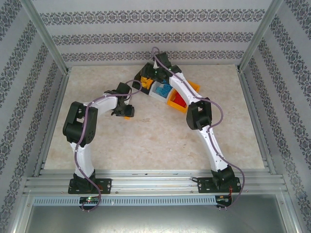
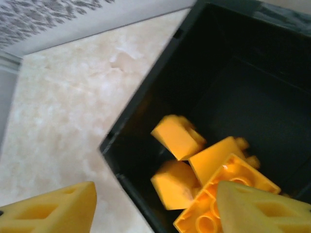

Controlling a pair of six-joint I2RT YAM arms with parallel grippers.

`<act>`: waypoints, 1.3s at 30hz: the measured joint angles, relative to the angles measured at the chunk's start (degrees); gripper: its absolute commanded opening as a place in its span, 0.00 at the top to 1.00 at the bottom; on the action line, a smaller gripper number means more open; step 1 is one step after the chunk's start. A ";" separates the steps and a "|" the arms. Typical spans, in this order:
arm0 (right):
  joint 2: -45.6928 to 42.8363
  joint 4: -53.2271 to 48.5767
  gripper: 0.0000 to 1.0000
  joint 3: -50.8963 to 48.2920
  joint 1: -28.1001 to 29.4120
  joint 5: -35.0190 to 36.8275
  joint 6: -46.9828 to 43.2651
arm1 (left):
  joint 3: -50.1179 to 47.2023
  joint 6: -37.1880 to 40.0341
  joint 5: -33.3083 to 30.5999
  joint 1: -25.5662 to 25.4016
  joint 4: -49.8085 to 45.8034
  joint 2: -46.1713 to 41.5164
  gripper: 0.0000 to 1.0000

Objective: Sort the legos into containers by color

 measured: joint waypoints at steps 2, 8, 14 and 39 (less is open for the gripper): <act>-0.09 0.72 0.31 0.07 -0.11 -0.28 0.13 | 0.17 -0.09 -0.33 0.00 -0.22 -0.07 0.72; -7.34 3.39 0.31 -12.20 0.42 -0.28 -0.50 | 0.22 -0.63 0.31 -0.20 0.33 -0.33 0.73; -26.38 10.60 0.30 -36.50 1.79 -1.01 -0.26 | 5.35 -1.42 2.32 -0.39 -0.22 -0.33 0.72; -77.83 21.20 0.02 -95.23 -20.72 3.74 -15.56 | 46.42 -0.37 5.73 -0.39 1.77 23.10 0.00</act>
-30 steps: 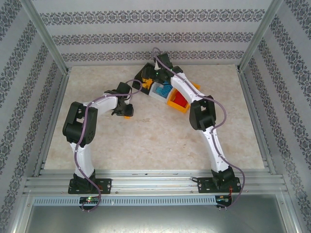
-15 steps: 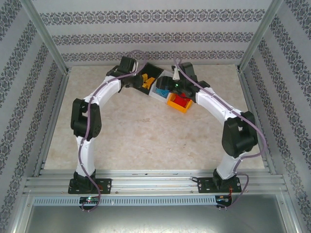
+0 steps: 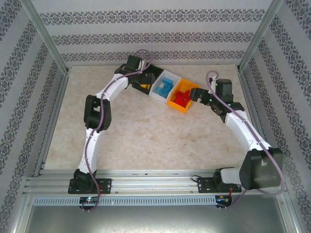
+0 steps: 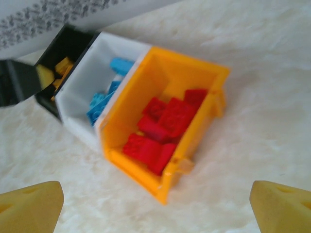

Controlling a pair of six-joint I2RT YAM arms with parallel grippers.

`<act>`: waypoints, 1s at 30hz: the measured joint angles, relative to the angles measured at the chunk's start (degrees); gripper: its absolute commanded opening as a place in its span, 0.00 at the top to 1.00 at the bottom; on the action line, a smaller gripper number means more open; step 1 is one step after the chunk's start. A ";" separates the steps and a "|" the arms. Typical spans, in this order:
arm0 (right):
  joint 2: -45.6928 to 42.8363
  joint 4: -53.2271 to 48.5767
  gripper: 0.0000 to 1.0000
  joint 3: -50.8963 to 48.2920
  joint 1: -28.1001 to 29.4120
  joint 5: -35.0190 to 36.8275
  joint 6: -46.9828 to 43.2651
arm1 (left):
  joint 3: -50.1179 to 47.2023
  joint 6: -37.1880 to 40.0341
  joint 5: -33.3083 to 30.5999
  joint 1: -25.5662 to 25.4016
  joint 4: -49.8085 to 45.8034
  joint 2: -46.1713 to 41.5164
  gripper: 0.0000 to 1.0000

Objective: Sort the legos into containers by color

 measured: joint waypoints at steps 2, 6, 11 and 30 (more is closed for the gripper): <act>-0.39 3.28 0.02 -3.63 -2.54 0.92 -2.25 | -9.55 0.02 -0.70 0.00 1.33 -7.17 0.00; 3.32 9.64 0.02 -9.64 -5.70 2.51 -4.81 | -28.11 -0.04 -2.54 0.00 6.45 -24.55 0.00; 9.14 17.22 0.02 -12.90 -5.68 2.64 -6.95 | -49.07 -0.46 -7.74 0.15 14.43 -45.79 0.00; 9.01 49.68 0.02 -28.83 -6.05 3.21 -14.86 | -99.86 9.33 -24.46 12.87 55.84 -62.64 0.00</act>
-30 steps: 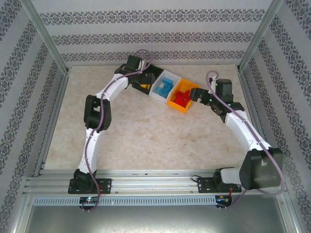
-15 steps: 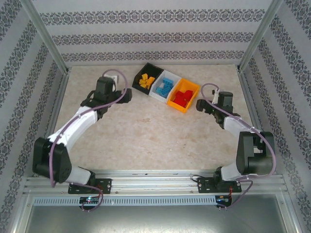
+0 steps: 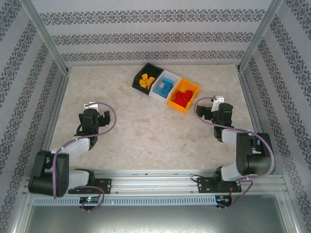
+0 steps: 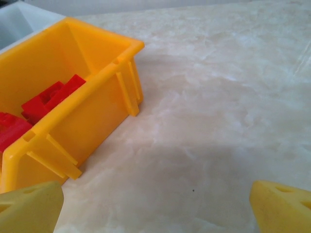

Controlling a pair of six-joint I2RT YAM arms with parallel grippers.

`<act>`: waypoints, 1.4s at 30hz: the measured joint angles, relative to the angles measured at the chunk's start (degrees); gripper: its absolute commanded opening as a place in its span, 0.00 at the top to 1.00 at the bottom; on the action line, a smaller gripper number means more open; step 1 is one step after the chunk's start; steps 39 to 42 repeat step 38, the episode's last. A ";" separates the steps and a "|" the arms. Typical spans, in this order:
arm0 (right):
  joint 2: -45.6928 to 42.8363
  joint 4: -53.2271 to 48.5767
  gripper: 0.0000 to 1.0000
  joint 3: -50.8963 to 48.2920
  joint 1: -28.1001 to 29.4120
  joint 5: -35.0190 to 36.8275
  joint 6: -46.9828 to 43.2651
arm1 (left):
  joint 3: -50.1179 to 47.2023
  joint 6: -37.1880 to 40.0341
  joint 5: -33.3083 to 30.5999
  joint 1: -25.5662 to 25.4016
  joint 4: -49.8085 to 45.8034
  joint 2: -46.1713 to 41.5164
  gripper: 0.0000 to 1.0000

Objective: Sort the legos into containers by color

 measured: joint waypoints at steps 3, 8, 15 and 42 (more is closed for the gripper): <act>0.02 1.86 0.02 0.00 0.02 0.02 -0.07 | -2.56 2.10 1.20 0.00 10.88 6.88 0.00; 0.09 3.23 0.02 -0.17 0.44 1.03 -1.27 | -4.17 3.91 2.62 0.00 24.87 16.79 0.00; 2.49 8.31 0.02 -3.10 1.60 4.61 -1.44 | -2.25 3.54 3.19 2.12 26.47 17.35 0.00; 2.51 10.10 0.02 -3.15 2.32 7.08 -1.49 | -1.92 3.30 3.82 2.91 26.84 17.35 0.00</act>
